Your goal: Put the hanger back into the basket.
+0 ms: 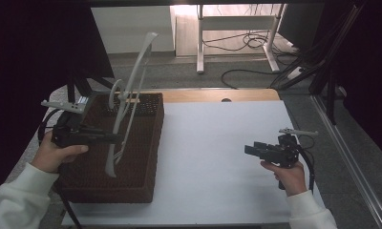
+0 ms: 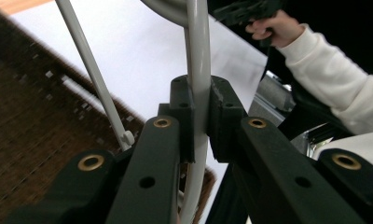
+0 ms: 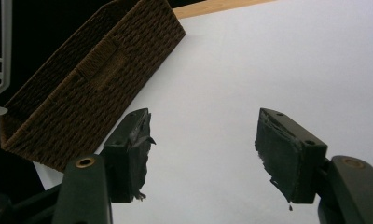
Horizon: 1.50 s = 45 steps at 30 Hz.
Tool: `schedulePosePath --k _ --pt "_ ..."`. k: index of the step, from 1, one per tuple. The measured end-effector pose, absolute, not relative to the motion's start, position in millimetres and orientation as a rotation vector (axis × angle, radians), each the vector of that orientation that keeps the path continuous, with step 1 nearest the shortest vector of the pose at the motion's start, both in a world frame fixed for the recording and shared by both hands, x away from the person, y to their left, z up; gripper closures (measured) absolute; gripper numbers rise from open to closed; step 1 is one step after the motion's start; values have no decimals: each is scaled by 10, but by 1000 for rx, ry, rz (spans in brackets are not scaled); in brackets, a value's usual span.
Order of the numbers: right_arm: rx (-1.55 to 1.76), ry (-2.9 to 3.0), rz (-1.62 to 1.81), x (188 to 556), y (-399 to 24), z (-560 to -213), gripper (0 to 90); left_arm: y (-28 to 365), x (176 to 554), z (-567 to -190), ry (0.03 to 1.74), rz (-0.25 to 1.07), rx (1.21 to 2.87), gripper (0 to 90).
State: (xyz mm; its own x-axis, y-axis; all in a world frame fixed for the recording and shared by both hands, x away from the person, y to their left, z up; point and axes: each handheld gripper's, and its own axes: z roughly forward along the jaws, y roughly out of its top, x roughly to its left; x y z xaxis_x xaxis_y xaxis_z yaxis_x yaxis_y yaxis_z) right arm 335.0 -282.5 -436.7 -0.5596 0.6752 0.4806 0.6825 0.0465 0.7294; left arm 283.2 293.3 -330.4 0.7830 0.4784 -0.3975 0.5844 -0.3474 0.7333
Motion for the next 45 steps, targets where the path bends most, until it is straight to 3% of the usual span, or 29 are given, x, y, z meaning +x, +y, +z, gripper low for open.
schedulePosePath --k 23,38,40,43,45 --pt "-1512 -2258 -1555 3377 -2829 -4428 353 3446 2841 -3743 789 -139 2212 819" --pt "-1521 -2260 -1538 3389 -2833 -4445 348 3571 3049 -4312 994 -184 2275 794" --pt "-1522 -2258 -1537 3389 -2837 -4446 347 3539 3064 -4350 999 -171 2279 737" --pt "-1525 -2257 -1537 3388 -2838 -4446 347 3467 3075 -4375 1029 -123 2319 428" --pt "-1524 -2257 -1537 3388 -2837 -4446 347 3440 3072 -4364 1031 -108 2321 334"
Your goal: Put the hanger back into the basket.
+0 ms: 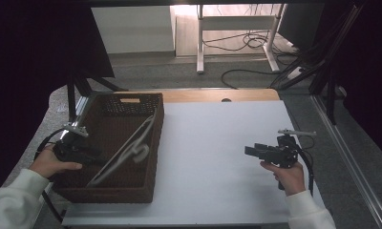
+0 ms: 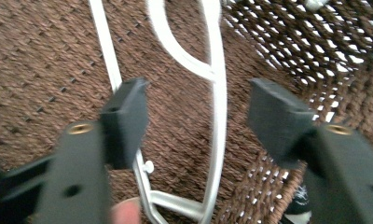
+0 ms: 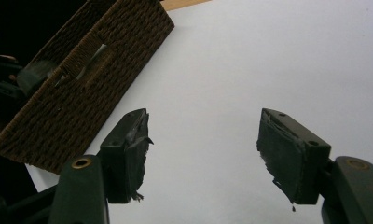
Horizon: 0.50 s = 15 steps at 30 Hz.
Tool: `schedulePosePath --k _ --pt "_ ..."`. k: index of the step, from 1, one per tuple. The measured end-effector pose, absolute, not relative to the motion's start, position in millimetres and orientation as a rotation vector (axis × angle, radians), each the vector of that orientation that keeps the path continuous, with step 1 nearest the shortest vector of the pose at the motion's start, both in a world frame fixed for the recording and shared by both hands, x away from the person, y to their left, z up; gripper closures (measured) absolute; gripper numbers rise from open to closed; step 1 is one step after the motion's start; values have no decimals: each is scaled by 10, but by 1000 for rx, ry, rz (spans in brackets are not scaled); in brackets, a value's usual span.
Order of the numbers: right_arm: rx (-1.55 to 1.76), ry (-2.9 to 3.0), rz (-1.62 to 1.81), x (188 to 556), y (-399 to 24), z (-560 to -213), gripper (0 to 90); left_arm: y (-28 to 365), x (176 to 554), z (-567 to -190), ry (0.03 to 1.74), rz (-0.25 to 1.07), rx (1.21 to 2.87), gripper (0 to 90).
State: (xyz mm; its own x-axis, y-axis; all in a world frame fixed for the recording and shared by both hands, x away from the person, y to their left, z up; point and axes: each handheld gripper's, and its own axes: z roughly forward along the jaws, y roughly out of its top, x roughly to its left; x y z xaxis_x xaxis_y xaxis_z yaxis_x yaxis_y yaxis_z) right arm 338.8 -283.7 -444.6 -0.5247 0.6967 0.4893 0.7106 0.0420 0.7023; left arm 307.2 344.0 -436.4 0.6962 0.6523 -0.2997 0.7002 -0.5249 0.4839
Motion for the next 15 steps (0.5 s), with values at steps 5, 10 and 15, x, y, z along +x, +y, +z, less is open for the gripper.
schedulePosePath --k 5,10,15 --pt "-1525 -2257 -1537 3389 -2838 -4446 343 3411 3040 -4276 1007 -55 2273 267" --pt "-1527 -2257 -1536 3386 -2850 -4441 341 3342 3014 -4173 1007 -2 2210 244" --pt "-1527 -2256 -1539 3386 -2858 -4437 341 3171 2928 -4025 994 75 2129 250"
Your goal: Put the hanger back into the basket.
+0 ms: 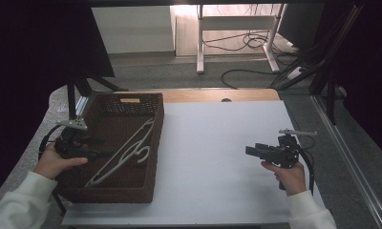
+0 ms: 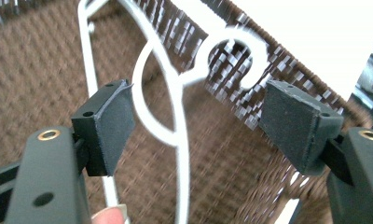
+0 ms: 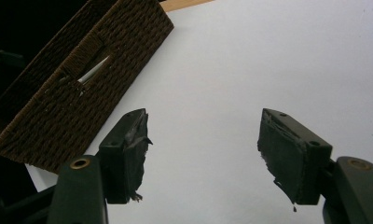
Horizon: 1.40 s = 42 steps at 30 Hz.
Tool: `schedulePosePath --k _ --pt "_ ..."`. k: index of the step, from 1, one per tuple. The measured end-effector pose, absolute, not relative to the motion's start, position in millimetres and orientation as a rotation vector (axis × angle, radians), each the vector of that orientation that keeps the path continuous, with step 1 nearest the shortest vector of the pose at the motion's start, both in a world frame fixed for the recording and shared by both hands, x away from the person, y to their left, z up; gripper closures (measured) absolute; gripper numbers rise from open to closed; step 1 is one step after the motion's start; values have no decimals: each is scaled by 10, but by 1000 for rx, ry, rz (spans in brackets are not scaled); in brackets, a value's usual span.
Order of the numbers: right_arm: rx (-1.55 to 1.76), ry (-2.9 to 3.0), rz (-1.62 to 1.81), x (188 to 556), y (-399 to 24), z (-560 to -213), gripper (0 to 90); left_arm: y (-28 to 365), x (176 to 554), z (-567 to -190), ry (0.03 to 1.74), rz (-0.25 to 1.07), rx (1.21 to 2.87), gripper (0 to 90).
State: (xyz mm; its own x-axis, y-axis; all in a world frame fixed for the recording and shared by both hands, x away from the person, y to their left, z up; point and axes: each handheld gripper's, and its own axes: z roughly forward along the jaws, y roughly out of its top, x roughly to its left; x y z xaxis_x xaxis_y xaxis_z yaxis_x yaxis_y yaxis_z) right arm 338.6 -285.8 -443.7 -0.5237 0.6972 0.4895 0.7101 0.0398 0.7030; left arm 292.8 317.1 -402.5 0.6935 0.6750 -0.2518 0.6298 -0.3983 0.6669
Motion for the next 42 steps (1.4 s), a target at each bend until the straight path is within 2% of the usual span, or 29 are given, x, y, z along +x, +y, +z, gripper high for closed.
schedulePosePath --k 11,20,33,42 --pt "-1485 -2258 -1584 3377 -2853 -4371 337 2699 2742 -3980 1002 158 2077 253" --pt "-1456 -2326 -1542 3382 -2829 -4379 318 2710 2530 -3976 1040 337 2148 250" --pt "-1429 -2379 -1513 3375 -2799 -4390 303 2335 2320 -4180 966 368 2159 240" --pt "-1313 -2580 -1457 3319 -2738 -4339 289 2339 2370 -4218 1001 342 2110 240"
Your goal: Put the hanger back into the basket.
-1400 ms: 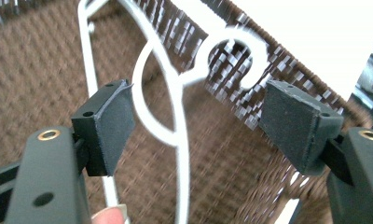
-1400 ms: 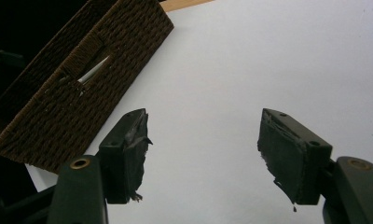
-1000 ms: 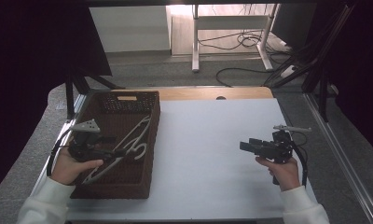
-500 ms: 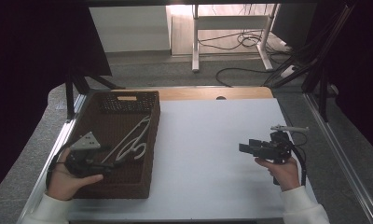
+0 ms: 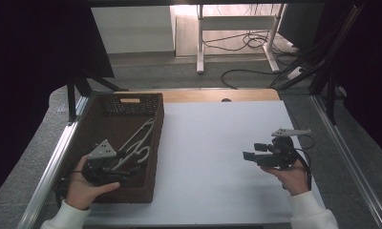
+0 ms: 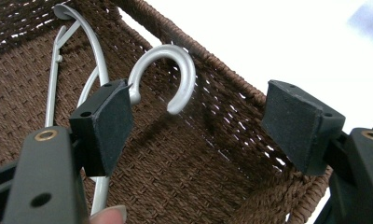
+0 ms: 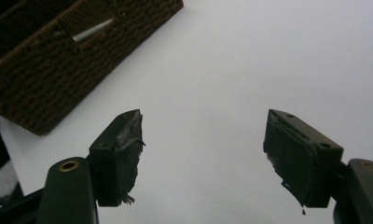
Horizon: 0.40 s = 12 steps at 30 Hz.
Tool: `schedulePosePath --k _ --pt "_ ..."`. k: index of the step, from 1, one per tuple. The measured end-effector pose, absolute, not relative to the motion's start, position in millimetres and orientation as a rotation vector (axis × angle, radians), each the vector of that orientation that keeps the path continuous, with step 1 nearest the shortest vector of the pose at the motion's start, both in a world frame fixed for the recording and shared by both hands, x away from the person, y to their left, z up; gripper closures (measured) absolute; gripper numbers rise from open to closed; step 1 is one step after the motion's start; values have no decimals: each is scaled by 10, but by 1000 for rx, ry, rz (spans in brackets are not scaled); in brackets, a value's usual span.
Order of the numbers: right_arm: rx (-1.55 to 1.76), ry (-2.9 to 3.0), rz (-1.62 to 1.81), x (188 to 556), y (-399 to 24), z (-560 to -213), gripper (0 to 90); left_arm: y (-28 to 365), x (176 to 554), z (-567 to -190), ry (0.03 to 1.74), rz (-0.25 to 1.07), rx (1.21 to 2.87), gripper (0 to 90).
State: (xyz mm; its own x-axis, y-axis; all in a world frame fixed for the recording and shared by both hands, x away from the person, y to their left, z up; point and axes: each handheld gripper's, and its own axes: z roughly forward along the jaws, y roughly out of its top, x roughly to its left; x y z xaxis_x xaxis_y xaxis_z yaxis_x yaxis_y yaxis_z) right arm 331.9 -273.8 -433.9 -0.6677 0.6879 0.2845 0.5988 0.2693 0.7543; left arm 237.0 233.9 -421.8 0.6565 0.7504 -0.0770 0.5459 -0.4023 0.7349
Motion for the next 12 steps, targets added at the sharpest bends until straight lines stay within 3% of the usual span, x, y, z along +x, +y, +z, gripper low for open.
schedulePosePath --k 12 --pt "1115 2448 1291 3283 -2687 -4319 270 2380 2372 -4218 1023 328 2077 244"
